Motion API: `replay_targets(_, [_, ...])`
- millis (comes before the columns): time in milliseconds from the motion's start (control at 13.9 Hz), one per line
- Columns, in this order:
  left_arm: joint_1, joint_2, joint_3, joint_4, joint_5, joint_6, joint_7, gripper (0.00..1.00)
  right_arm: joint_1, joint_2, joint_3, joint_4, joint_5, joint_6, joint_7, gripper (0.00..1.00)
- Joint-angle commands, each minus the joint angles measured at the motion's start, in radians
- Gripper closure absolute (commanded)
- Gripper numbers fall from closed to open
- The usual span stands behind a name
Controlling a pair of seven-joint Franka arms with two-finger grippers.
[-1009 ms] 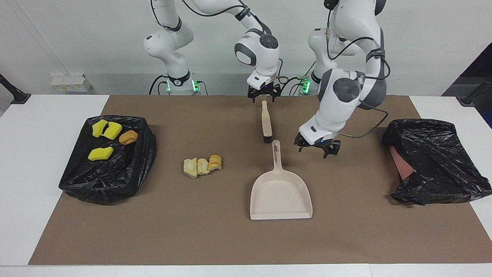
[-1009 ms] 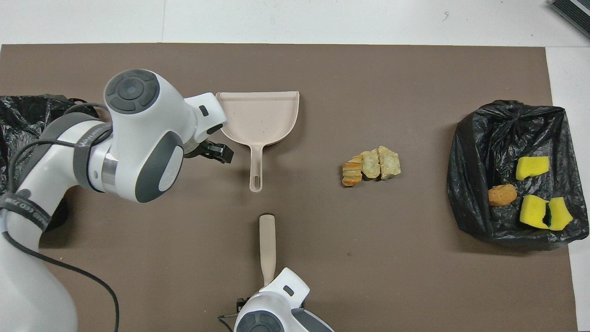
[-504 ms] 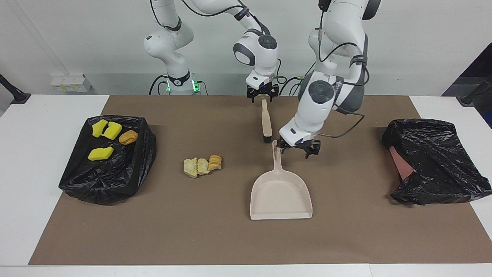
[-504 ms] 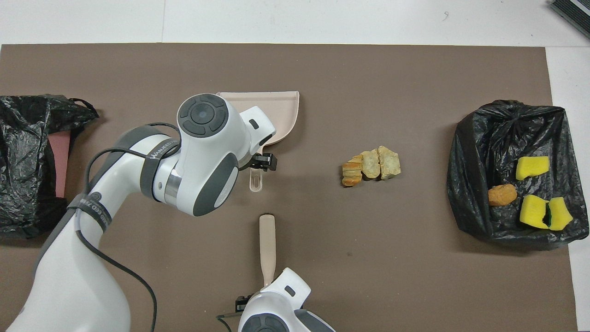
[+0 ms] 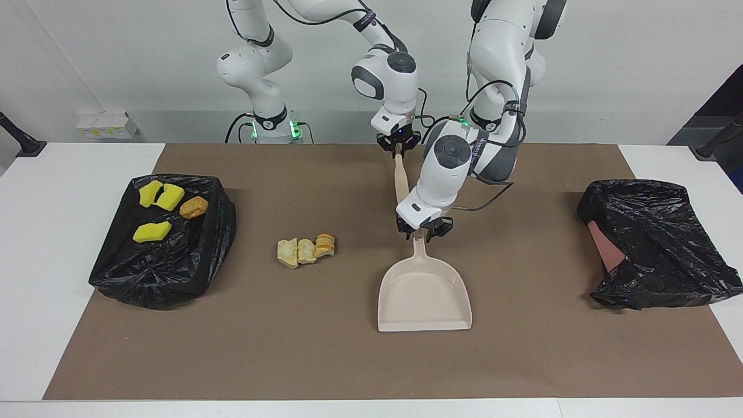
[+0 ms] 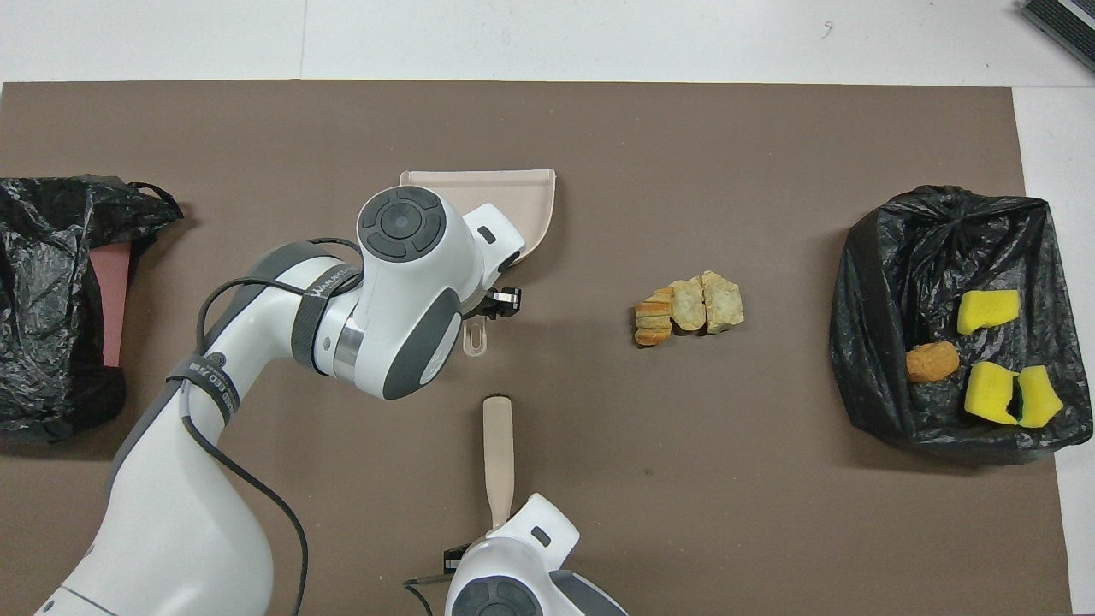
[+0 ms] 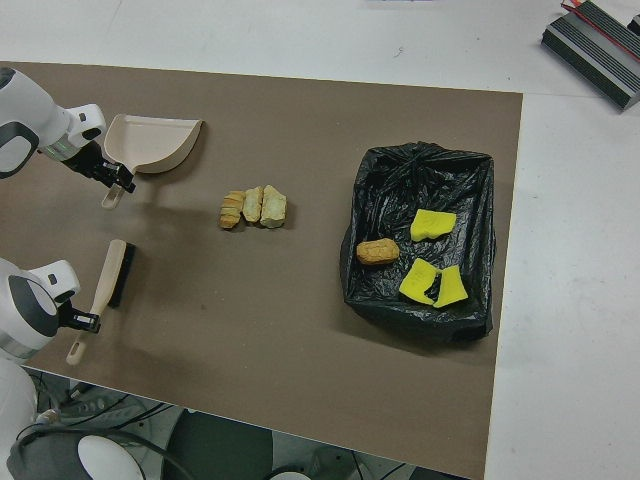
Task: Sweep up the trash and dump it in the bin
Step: 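Grasp the dustpan with the left gripper while the right gripper grasps the brush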
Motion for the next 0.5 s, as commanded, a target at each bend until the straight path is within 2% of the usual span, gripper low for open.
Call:
replay_targets(0, [-0.003,0.004,0.007,0.014,-0.008,-0.003,-0.007,1.0,-0.029,-0.036,-0.001,-0.009,-0.001,0.006,0.004,1.0])
replay_targets(288, [0.028,-0.018,0.016,0.037,0.075,-0.046,0.022,1.0,-0.135,-0.154,-0.002,-0.018,-0.014,-0.144,-0.091,1.0])
replay_targets(432, [0.046,-0.047,0.019,0.042,0.087,-0.08,0.104,1.0,-0.208,-0.206,-0.002,-0.02,-0.015,-0.208,-0.166,1.0])
